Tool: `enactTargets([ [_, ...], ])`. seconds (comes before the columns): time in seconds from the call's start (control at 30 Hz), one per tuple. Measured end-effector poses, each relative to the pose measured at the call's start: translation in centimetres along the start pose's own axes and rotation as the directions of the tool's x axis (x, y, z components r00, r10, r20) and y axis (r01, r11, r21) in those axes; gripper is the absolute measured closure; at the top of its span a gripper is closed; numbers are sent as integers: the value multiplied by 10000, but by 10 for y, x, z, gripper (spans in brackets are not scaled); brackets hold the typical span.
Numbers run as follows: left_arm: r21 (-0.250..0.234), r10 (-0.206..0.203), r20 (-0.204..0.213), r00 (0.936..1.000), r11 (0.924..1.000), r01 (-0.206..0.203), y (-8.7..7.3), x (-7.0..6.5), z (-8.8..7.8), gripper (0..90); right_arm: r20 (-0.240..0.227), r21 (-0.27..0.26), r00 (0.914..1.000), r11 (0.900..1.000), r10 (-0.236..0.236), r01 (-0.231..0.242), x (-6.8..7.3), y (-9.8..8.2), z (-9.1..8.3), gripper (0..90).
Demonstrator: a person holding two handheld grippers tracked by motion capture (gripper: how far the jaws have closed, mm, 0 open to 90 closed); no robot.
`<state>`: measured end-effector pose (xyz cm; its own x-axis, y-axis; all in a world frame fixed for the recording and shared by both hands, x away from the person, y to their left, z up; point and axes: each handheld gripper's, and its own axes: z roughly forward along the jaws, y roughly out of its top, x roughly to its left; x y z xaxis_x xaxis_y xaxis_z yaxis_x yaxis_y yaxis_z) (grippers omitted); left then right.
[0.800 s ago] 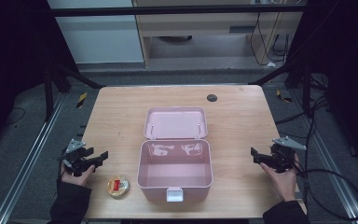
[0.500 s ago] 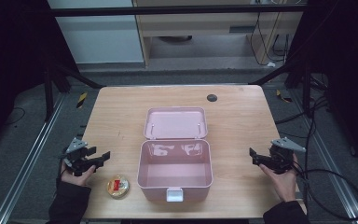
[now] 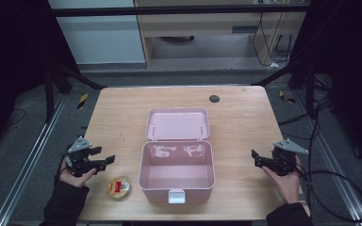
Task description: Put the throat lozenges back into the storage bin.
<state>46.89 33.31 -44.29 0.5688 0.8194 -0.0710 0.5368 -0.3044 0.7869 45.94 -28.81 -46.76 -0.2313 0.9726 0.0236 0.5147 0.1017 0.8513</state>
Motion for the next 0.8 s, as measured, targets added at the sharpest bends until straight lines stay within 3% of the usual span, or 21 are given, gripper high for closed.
enactTargets([
  [0.1,168,207,241,9995,9996,-211,0,0,-2,250,-2,30,10000,10000,-56,56,1,0,1,69],
  [0.17,326,313,616,9976,9989,-334,2,2,-4,248,-8,10,10000,10000,-81,81,0,0,1,69],
  [0.23,430,473,1005,9938,9977,-518,4,2,-6,245,-25,39,10000,10000,-75,75,0,0,1,69],
  [0.37,860,1068,1409,9842,9891,-1196,11,3,-10,235,-41,44,9999,9999,-153,153,0,0,0,69],
  [0.43,962,1142,1510,9819,9869,-1296,13,2,-11,231,-44,33,9999,9999,-166,166,0,0,0,70],
  [0.47,1186,1446,1743,9740,9789,-1666,19,1,-13,231,-44,64,9998,9998,-203,204,0,0,0,69],
  [0.6,1444,1927,2092,9587,9635,-2252,27,-2,-16,227,-30,96,9996,9996,-276,276,1,0,1,69],
  [0.8,1811,2619,2495,9323,9331,-3106,40,-4,-24,216,-1,104,9995,9994,-324,324,0,0,0,69],
])
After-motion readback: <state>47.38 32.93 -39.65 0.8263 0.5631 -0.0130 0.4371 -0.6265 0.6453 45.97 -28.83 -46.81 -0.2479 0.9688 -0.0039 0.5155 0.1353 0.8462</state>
